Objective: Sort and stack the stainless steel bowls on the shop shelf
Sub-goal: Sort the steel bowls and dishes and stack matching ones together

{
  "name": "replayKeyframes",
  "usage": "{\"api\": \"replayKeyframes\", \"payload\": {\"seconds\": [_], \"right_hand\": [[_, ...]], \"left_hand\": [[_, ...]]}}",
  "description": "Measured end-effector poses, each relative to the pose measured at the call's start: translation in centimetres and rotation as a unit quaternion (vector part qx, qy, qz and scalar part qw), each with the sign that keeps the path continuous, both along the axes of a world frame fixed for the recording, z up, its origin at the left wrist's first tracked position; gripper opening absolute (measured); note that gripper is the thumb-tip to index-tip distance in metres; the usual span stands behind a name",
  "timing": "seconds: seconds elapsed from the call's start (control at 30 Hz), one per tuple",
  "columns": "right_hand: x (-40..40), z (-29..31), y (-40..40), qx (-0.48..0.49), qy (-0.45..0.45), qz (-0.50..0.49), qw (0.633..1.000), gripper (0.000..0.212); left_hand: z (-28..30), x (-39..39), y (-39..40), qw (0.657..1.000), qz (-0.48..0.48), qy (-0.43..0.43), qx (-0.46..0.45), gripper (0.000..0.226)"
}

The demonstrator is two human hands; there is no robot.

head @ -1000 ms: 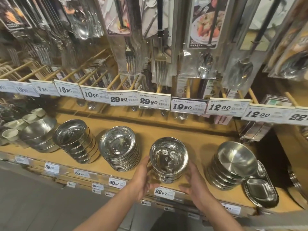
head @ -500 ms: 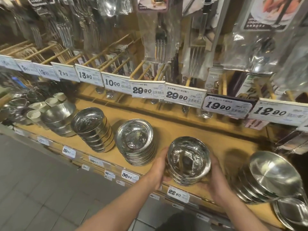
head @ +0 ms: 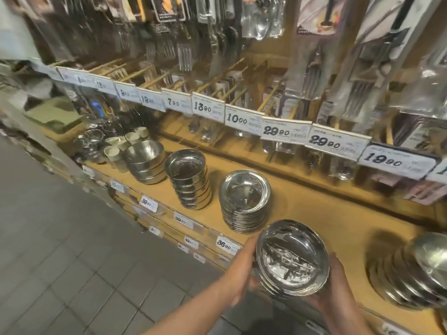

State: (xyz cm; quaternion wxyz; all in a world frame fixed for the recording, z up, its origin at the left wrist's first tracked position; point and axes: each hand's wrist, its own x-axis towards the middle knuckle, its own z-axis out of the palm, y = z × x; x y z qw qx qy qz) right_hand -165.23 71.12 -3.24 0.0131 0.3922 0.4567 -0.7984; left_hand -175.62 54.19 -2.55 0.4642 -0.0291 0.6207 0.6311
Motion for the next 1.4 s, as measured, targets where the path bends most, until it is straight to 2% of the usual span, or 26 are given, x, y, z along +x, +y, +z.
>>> {"api": "replayKeyframes", "payload": {"seconds": [0.13, 0.23, 0.3, 0.37, 0.47, 0.6, 0.67, 0.8, 0.9, 0.93, 1.07, 1.13, 1.4], "right_hand": [[-0.7, -0.8, -5.1, -0.011, -0.039, 0.013, 0.999, 0.071], [-1.6, -1.7, -9.8, -0.02, -0.042, -0.003, 0.999, 0.069], [-2.5, -2.1, -13.4, -0.015, -0.037, -0.016, 0.999, 0.062], [-3.9, -2.0, -16.9, -0.018, -0.042, -0.018, 0.999, 0.048], [-6.7, -0.8, -22.5, 0.019, -0.025, 0.03, 0.999, 0.04], [-10.6, 0.9, -28.7, 0.026, 0.081, 0.133, 0.987, 0.061], [-12.5, 1.6, -30.7, 0.034, 0.112, 0.15, 0.982, 0.063], [-16.8, 1.5, -32.5, 0.045, 0.135, 0.173, 0.975, 0.066], [-20.1, 0.9, -32.9, 0.018, 0.087, 0.152, 0.984, 0.069], [-21.2, 0.4, -32.9, 0.013, 0.066, 0.133, 0.989, 0.067], [-25.4, -0.6, -32.8, 0.011, -0.007, 0.068, 0.998, 0.033], [-26.8, -0.8, -33.0, 0.003, -0.034, 0.038, 0.999, 0.035], [-29.9, -1.2, -33.1, 0.016, -0.012, -0.005, 1.0, 0.045]], "left_hand": [[-0.4, 0.4, -6.0, 1.0, 0.013, -0.007, -0.019, 0.056], [-0.9, 0.1, -11.0, 0.999, 0.026, -0.009, -0.021, 0.058], [-1.0, -0.6, -14.8, 0.999, 0.035, -0.007, -0.026, 0.063], [-0.6, -1.6, -18.7, 0.998, 0.052, -0.004, -0.023, 0.059], [0.0, -4.2, -24.5, 0.997, 0.077, 0.007, -0.029, 0.054], [1.3, -8.6, -30.7, 0.994, 0.089, 0.04, -0.046, 0.051], [1.7, -10.8, -32.5, 0.993, 0.103, 0.038, -0.048, 0.048], [1.9, -15.1, -34.0, 0.991, 0.12, 0.037, -0.055, 0.05], [1.7, -18.3, -34.0, 0.991, 0.113, 0.043, -0.054, 0.049], [1.5, -19.3, -33.8, 0.991, 0.108, 0.046, -0.056, 0.05], [0.6, -23.5, -32.9, 0.991, 0.103, 0.05, -0.064, 0.052], [0.2, -25.4, -32.6, 0.992, 0.094, 0.042, -0.077, 0.05], [-1.3, -30.8, -31.5, 0.995, 0.047, 0.033, -0.079, 0.046]]}}
